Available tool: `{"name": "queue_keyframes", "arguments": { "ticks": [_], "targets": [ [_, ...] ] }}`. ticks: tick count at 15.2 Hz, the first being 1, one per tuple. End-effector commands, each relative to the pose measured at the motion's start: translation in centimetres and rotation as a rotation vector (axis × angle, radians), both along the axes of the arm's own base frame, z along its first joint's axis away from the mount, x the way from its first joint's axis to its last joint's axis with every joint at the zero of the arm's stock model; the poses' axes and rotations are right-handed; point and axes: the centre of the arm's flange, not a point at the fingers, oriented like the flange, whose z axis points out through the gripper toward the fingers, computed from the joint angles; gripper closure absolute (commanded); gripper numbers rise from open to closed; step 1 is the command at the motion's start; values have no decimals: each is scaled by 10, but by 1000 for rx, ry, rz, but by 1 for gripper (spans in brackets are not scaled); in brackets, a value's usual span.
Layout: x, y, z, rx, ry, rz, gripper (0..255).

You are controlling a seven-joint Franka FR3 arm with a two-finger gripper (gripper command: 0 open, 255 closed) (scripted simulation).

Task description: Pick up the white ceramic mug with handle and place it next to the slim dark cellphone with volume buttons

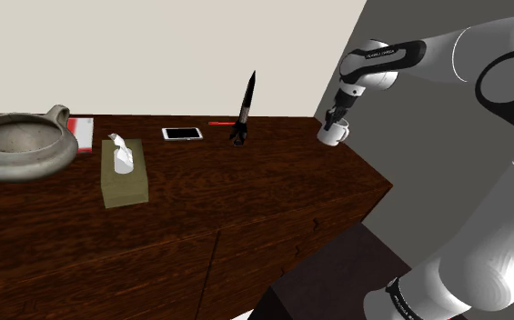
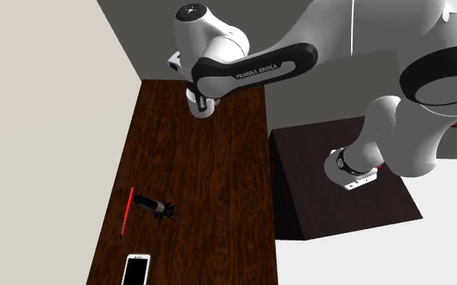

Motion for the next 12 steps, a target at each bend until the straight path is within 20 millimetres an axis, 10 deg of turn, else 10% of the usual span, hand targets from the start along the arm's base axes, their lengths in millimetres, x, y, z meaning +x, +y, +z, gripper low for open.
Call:
{"name": "queue_keyframes", "arguments": {
  "ticks": [1, 12],
  "targets": [
    [0, 1, 11, 0, 0, 0, 255],
    [0, 1, 69, 0, 0, 0, 255]
  ]
}}
